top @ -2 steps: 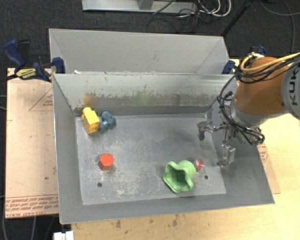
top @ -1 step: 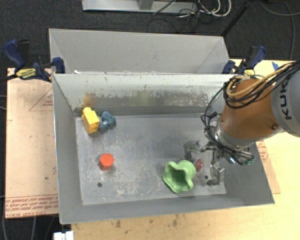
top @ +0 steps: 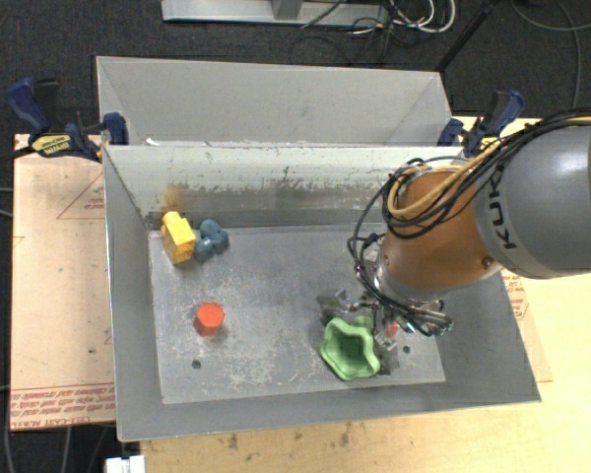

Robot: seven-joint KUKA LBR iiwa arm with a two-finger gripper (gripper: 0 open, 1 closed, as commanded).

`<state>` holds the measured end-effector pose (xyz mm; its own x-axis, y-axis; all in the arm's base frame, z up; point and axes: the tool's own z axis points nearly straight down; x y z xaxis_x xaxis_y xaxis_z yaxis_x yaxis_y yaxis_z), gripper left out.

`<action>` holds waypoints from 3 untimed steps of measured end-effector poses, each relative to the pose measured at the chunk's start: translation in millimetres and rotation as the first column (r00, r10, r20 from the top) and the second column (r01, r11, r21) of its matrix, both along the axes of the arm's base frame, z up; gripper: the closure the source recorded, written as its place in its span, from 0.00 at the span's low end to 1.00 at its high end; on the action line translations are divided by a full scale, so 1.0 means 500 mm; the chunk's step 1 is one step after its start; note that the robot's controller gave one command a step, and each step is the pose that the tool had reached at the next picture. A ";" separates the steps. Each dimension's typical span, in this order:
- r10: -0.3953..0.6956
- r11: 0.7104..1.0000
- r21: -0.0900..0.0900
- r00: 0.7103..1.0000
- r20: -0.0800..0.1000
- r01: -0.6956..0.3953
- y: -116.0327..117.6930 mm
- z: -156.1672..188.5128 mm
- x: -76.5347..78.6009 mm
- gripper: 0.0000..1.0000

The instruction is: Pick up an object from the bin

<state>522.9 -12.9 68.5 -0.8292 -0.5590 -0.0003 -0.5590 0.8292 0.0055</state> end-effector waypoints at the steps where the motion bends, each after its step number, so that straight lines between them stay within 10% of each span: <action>1: -0.005 1.000 -0.003 1.000 0.004 0.005 -0.008 0.003 0.002 1.00; 2: 0.030 1.000 -0.002 0.999 0.013 -0.030 0.061 0.214 -0.005 1.00; 3: 0.012 1.000 -0.003 1.000 0.010 -0.012 0.065 0.281 0.006 1.00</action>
Offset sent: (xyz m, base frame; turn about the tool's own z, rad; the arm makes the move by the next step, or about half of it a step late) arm 0.0000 0.0000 0.0000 0.0000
